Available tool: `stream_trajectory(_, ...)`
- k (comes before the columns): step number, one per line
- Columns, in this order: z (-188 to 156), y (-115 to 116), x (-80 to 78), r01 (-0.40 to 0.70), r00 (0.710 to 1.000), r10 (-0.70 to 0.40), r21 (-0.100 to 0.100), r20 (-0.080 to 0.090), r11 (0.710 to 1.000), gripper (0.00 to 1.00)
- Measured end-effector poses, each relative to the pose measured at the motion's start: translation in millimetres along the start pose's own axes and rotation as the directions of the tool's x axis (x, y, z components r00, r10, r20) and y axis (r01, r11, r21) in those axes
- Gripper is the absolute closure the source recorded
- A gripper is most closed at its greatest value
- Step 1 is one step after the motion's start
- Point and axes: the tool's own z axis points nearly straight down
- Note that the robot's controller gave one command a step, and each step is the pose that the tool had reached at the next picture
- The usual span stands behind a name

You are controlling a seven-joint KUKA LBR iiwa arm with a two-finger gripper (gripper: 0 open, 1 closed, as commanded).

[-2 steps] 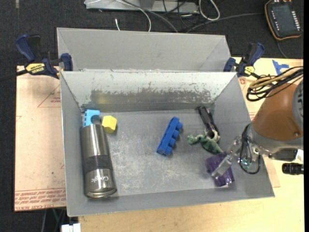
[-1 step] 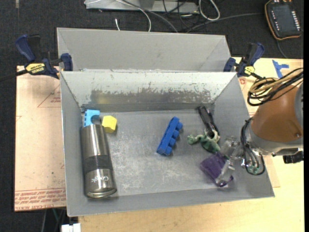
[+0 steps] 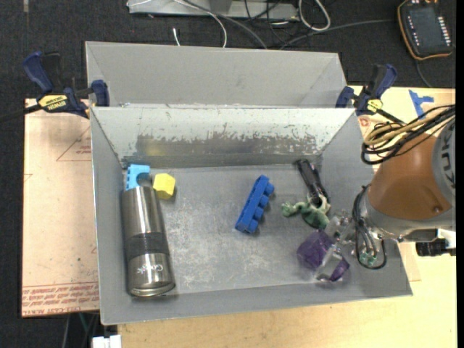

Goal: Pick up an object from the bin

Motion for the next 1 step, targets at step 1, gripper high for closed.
stream_trajectory(1,27.6,-1.9,-9.5,0.408,0.913,-0.408,0.005,0.019,0.913,0.00)
